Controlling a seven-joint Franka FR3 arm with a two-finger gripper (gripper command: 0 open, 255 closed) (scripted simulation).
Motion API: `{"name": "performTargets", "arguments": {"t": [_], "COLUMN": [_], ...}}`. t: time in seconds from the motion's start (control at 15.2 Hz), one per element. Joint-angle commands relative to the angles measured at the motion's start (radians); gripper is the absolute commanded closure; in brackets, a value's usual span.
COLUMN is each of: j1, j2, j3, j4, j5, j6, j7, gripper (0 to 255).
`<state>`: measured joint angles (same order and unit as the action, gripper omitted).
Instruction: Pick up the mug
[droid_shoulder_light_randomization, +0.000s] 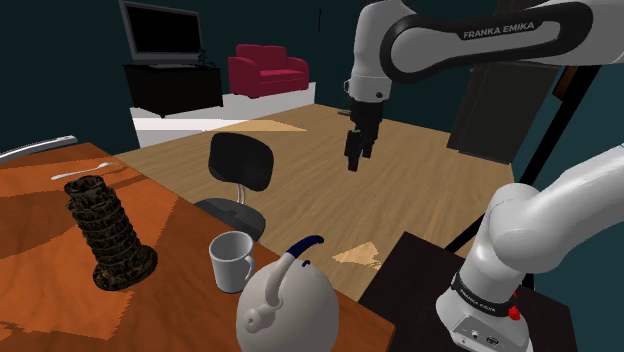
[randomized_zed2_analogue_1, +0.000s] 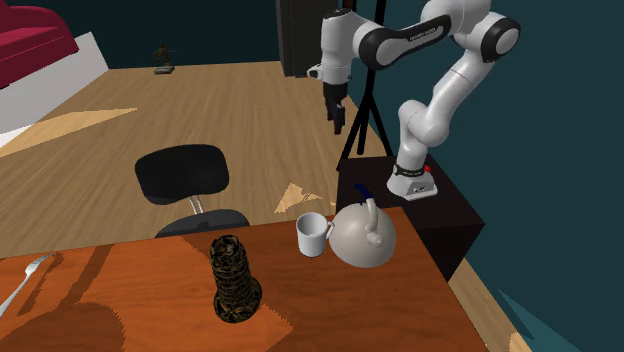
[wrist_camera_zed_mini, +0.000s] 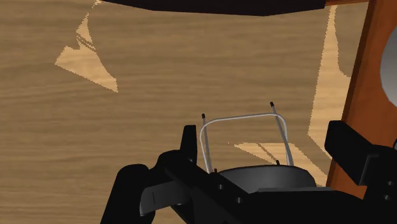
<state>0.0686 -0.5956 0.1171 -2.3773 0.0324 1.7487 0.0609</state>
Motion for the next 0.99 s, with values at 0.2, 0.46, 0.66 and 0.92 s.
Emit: {"name": "performTargets", "arguments": {"t": [0.2, 0.46, 0.66, 0.92], "j1": [0.034, 0.055, 0.069, 0.089], "j2": [0.122, 0.235, 0.326, 0.455], "j3": [0.079, 0.137, 0.178, 0.228], "j4": [0.028, 0.083, 0.136, 0.223], "j5": [0.052, 0.076, 0.082, 0.072], "j6": [0.092, 0.150, 0.190, 0.234], "j7": [0.099, 0.175, 0.233, 0.313], "gripper": [0, 0, 0, 0]}}
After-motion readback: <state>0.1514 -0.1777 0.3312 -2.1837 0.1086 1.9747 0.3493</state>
